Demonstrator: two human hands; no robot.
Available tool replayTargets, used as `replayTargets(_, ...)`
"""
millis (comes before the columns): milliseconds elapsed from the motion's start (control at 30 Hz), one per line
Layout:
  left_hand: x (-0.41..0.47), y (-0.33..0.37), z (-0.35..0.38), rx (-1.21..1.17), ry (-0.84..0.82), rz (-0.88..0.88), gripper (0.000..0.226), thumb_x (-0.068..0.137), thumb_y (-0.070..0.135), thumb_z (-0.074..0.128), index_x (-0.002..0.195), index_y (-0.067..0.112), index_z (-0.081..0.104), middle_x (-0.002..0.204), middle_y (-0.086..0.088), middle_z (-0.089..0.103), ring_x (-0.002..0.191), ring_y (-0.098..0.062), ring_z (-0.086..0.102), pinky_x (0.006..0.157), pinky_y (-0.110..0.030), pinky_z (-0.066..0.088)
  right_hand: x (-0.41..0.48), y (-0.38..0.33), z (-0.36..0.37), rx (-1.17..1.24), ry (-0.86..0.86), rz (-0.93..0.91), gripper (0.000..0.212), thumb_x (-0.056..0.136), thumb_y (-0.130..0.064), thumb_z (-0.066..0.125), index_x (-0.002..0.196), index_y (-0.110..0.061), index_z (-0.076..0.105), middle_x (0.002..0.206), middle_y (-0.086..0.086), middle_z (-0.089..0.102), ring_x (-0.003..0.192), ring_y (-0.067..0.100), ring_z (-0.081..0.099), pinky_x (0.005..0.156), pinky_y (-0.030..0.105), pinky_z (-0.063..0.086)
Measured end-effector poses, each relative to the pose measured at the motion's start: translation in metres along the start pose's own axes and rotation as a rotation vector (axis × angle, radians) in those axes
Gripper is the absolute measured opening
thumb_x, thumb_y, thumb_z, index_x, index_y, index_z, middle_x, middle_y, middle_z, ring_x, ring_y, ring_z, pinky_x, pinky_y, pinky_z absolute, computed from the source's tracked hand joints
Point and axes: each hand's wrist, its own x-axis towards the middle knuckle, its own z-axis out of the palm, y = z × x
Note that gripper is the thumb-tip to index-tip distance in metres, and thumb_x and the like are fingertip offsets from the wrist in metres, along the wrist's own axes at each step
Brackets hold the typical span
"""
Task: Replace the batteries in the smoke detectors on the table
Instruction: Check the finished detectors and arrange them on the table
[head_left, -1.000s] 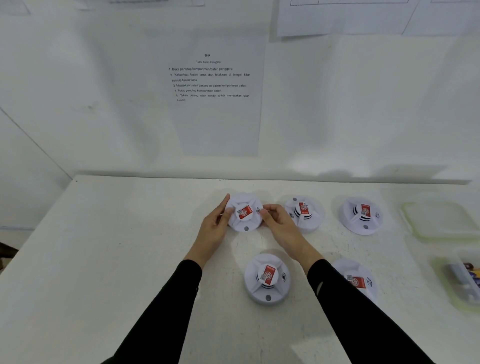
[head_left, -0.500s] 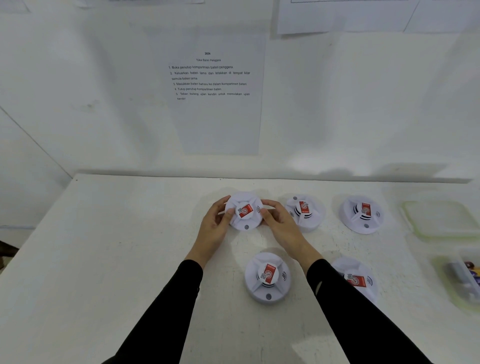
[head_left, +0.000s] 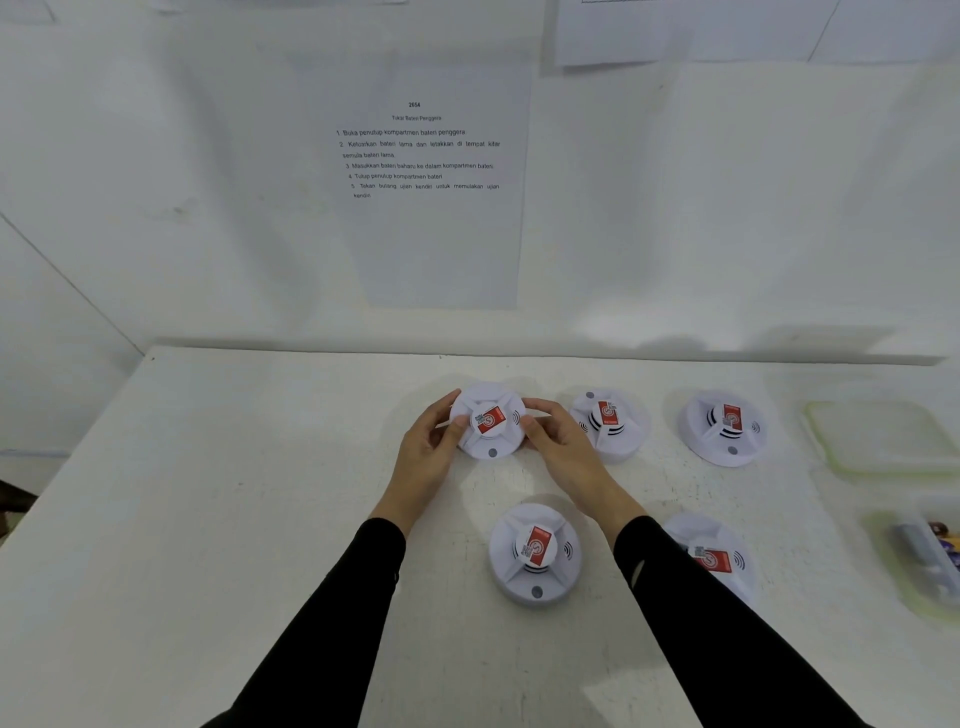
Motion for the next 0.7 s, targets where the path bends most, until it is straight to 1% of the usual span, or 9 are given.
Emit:
replayTargets(333,0.0001,-0.0005,0.0002,0.006,0.0,-0.007,0.038,0.101,0.025,0.055,0.138,0.018,0.056,0.133,0.008,0.063,0.121,-0.003,0.058,0.095,-0.02,0.049,0.0004,0.0004,0.0004,-0.012,0.009,0.002,0.026,0.098,-0.028,0.054,0.124,-0.027,0.057,0.106,0.002,0.071,0.101,0.015,0.067,0.099,0.038,0.05)
replayTargets(500,-0.0002,0.0029,0.001,0.015,-0.003,-0.012,0.039,0.101,0.027,0.055,0.139,0.018,0.055,0.132,0.011,0.062,0.119,0.003,0.058,0.091,-0.013,0.047,0.0,-0.0005,0.0019,-0.012,0.019,-0.005,0.026,0.098,-0.029,0.054,0.123,-0.026,0.057,0.105,0.003,0.071,0.1,0.015,0.067,0.098,0.037,0.051)
replayTargets(700,0.0012,0.0021,0.0015,0.012,0.0,-0.029,0.04,0.1,0.027,0.055,0.139,0.017,0.055,0.133,0.008,0.062,0.118,0.003,0.058,0.091,-0.012,0.047,-0.0005,-0.0026,0.0013,0.003,0.02,-0.001,0.026,0.098,-0.027,0.054,0.124,-0.024,0.057,0.107,0.006,0.07,0.102,0.019,0.067,0.097,0.036,0.051)
